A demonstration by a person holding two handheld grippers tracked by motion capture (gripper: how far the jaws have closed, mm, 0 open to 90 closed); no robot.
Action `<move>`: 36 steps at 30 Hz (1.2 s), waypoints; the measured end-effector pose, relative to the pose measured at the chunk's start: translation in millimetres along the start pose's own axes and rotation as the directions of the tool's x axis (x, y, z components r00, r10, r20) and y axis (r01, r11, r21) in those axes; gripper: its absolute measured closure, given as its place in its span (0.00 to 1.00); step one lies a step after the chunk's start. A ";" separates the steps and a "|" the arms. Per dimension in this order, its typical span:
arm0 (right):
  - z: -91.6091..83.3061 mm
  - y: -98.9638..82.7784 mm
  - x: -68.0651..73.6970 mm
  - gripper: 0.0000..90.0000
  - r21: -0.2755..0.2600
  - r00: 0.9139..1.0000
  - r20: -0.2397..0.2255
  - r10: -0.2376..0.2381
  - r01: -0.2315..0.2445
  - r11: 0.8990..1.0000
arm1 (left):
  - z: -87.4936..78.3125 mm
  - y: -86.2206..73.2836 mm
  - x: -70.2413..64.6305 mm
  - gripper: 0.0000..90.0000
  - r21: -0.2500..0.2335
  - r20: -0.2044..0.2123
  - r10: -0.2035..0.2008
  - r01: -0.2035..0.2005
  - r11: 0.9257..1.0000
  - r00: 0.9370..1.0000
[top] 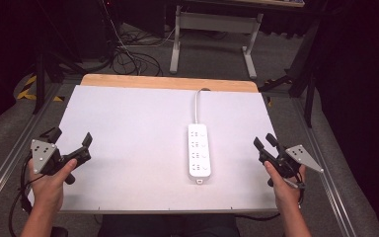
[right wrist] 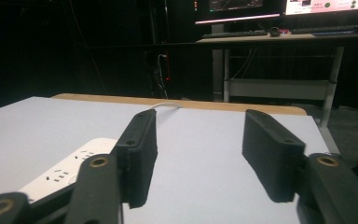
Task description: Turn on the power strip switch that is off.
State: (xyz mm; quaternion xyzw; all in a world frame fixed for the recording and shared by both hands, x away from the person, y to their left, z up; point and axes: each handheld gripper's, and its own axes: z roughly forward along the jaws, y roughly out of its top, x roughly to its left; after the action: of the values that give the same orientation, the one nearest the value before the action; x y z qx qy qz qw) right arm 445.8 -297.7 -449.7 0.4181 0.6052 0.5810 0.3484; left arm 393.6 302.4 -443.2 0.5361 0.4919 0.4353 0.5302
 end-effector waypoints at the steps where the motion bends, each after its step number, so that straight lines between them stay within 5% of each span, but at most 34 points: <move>1: 0.0 -0.1 -0.2 0.57 0.002 1.000 -0.006 -0.004 0.004 1.000 | 0.1 0.0 -0.1 0.08 0.000 0.002 0.000 0.000 1.000 1.000; 16: -2.1 4.8 8.4 0.99 0.034 0.993 -0.097 -0.070 0.074 0.997 | 0.7 -0.2 -0.2 0.08 0.005 0.009 -0.001 0.001 1.000 1.000; 36: 10.3 9.2 17.4 1.00 0.069 0.987 -0.133 -0.092 0.101 0.992 | 1.0 -0.3 -0.4 0.08 0.005 0.017 0.000 0.000 1.000 1.000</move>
State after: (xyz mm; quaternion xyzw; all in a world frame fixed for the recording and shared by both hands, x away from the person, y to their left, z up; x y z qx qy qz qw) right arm 449.0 -277.8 -440.2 0.3626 0.6676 0.5660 0.3201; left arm 394.5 301.9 -443.5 0.5411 0.4887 0.4295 0.5329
